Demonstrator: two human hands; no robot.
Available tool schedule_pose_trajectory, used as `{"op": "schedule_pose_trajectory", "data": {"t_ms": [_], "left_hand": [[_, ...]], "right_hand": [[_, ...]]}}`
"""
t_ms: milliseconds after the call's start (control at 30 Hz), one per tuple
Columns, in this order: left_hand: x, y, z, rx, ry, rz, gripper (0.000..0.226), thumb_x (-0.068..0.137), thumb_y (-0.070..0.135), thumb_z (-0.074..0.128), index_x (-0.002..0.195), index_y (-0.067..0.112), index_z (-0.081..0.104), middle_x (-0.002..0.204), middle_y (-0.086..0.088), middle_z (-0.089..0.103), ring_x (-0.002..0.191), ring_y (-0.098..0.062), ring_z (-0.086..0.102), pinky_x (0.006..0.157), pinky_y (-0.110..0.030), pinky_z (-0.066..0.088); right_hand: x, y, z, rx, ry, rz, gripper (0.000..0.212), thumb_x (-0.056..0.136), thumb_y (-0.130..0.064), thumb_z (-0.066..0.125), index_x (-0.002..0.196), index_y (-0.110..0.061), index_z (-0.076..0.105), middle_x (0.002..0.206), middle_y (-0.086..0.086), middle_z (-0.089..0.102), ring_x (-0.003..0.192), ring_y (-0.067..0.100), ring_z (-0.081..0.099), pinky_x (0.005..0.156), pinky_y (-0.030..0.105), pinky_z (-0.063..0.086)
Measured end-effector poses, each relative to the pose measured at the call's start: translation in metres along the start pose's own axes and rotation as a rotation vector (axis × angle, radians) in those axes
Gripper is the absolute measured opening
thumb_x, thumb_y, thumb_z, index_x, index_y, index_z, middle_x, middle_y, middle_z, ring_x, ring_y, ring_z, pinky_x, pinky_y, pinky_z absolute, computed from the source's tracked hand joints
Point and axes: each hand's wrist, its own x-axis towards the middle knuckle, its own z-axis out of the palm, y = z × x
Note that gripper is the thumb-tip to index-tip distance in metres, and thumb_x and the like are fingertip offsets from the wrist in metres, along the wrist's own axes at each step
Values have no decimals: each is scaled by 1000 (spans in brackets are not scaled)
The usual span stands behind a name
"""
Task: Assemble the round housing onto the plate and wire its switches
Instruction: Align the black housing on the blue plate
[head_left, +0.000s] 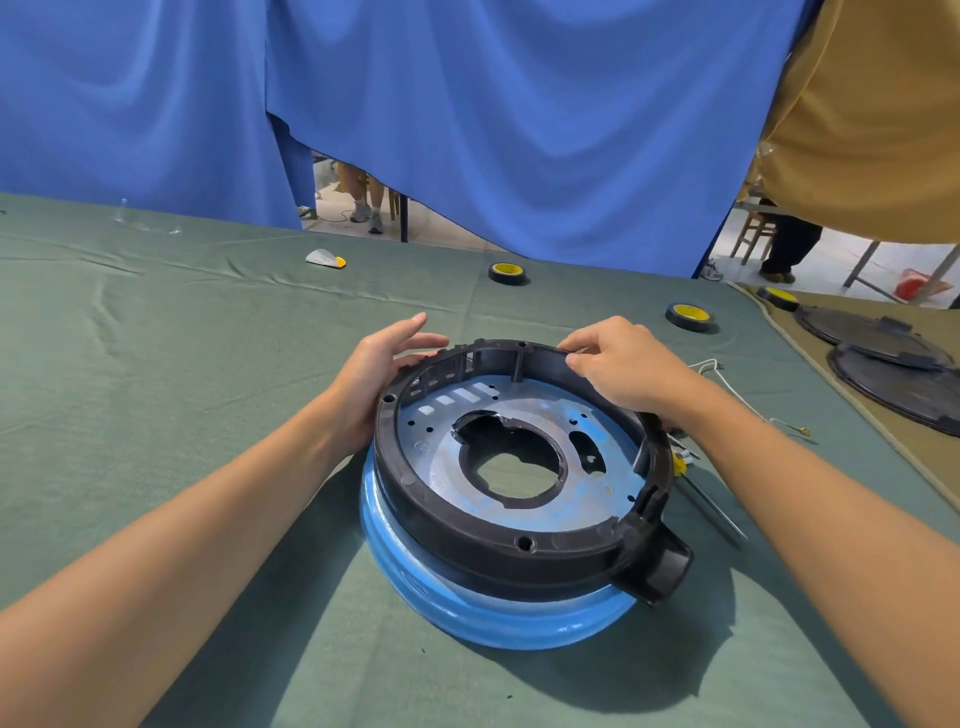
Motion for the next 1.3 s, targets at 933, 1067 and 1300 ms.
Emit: {"op": "schedule_pose_trajectory", "data": {"t_ms": [933, 1067, 1300], "left_hand": [[-50, 43, -12, 877, -82, 2, 34, 83, 44, 74, 111, 25, 68, 99, -1, 76, 89, -20, 72, 84, -42, 59], [-54, 46, -15, 1279, 84, 23, 29, 82, 43, 76, 91, 16, 70, 82, -8, 69, 77, -25, 66, 70, -36, 55], [-54, 50, -14, 1429, 254, 112, 41, 88, 32, 70, 65, 5, 49, 64, -9, 50, 55, -25, 43, 47, -27, 31]], "right_hand": [[21, -18, 17, -332, -71, -246, 25, 101, -34, 46, 97, -15, 62, 90, 12, 61, 80, 29, 55, 61, 37, 42], [13, -19, 20, -395, -60, -204, 29, 101, -35, 45, 92, -10, 58, 88, 14, 58, 80, 34, 55, 54, 35, 35], [8, -19, 23, -431, -12, -187, 31, 102, -33, 43, 94, -6, 56, 92, 18, 58, 86, 36, 54, 60, 36, 33]]}}
